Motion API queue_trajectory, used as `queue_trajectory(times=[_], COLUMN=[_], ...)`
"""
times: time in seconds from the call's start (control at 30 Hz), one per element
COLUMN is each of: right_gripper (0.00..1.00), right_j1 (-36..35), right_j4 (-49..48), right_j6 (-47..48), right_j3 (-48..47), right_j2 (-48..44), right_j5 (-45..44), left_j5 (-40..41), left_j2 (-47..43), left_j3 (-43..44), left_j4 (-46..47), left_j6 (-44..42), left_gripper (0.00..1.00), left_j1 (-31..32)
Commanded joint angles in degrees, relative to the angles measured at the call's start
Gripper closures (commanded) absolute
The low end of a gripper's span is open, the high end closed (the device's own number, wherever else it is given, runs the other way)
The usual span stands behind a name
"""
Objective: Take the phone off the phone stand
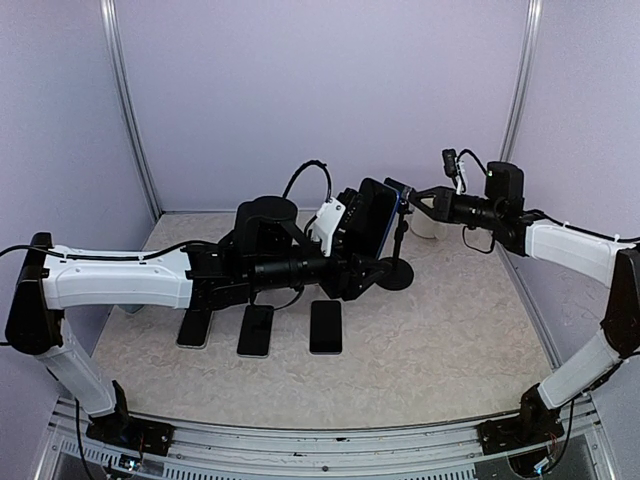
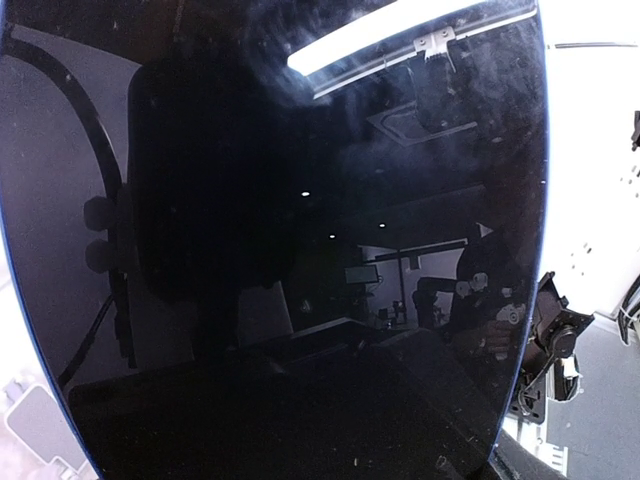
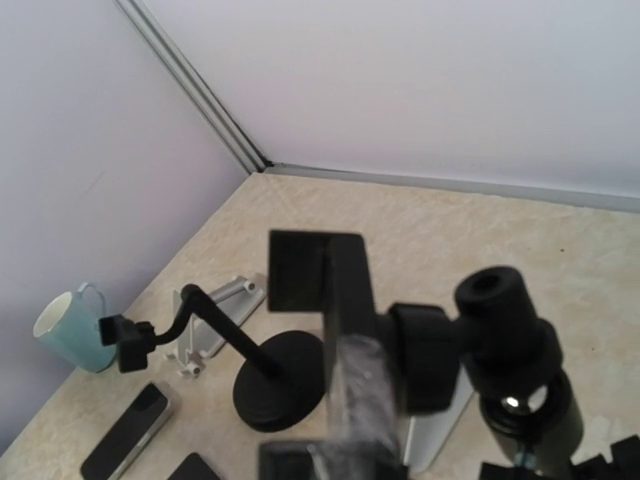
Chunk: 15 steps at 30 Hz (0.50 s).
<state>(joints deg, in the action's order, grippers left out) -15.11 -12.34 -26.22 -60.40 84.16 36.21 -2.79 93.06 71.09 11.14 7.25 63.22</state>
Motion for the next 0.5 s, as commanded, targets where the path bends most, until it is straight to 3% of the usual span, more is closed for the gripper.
queue_trajectory(times=[0.0,0.13,0.17,0.33,0.47], right_gripper=[1.00,1.00,0.95,0.52,0.33], right_j1=[0.79,0.79,0.74,0.77,0.79], right_j4=[-4.76,-4.97,-4.76,-3.53,-2.55], right_j6=[3.09,2.94,2.87,2.92,3.23], right_j3=[-3.13,-2.85,-2.81,-3.23,-2.88], right_j2=[1.27,1.58,1.57,0.99,-0.42], right_j5=[-0.84,-1.88,-2.19,-2.01,-1.87], left_j5=[0.86,1.47,1.60,2.61,3.76], left_j2=[-1.88,-1.80,-1.82,-1.75,-1.65], left_j3=[-0.29,-0.33,-0.46,-0.75,-1.24], left_j4=[4.64,4.68,4.68,4.68,4.90], left_j6=[0.42,0.55,0.62,1.05,1.73], left_gripper=[0.88,0.88,0.88,0.88,0.87], left_j1=[-0.73,-0.90,-0.91,-1.15,-1.35])
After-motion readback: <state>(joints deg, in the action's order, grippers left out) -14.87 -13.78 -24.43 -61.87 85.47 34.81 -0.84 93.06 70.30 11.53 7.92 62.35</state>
